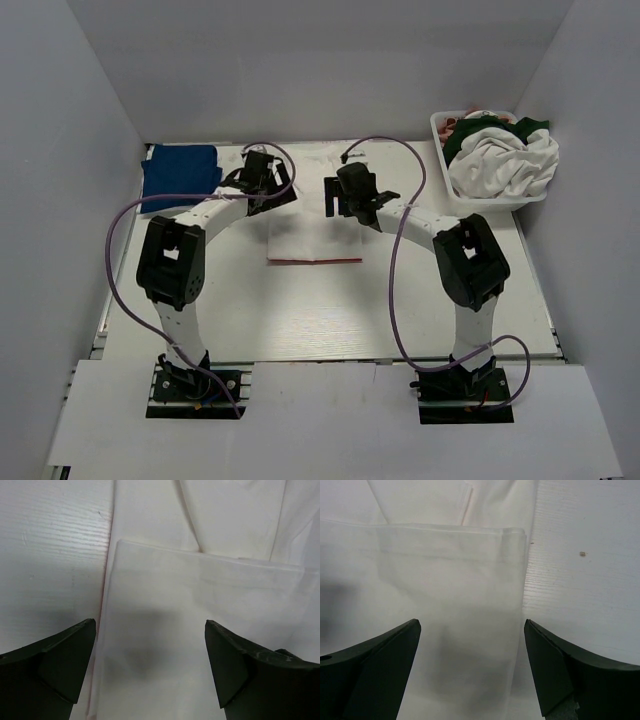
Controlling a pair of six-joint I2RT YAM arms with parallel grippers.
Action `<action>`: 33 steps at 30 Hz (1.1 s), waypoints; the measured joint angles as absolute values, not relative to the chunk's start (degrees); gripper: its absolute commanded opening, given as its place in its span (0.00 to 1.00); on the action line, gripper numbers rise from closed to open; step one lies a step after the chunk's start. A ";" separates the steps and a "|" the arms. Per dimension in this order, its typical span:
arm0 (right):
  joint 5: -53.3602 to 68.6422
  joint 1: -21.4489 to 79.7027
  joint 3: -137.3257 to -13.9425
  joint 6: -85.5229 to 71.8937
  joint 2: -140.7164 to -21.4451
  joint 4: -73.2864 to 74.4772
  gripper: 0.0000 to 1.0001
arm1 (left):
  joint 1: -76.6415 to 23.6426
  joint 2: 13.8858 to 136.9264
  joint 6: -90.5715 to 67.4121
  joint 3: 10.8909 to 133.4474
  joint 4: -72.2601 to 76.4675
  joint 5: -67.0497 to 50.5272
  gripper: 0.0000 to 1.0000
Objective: Fold and stack the t-shirts
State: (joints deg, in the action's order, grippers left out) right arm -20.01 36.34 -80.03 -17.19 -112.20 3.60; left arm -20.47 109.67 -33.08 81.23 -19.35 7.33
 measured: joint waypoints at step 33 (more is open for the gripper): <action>-4.43 36.01 -50.02 -32.86 -97.01 -1.93 0.56 | -21.43 92.90 -37.52 48.27 -15.44 -4.01 0.41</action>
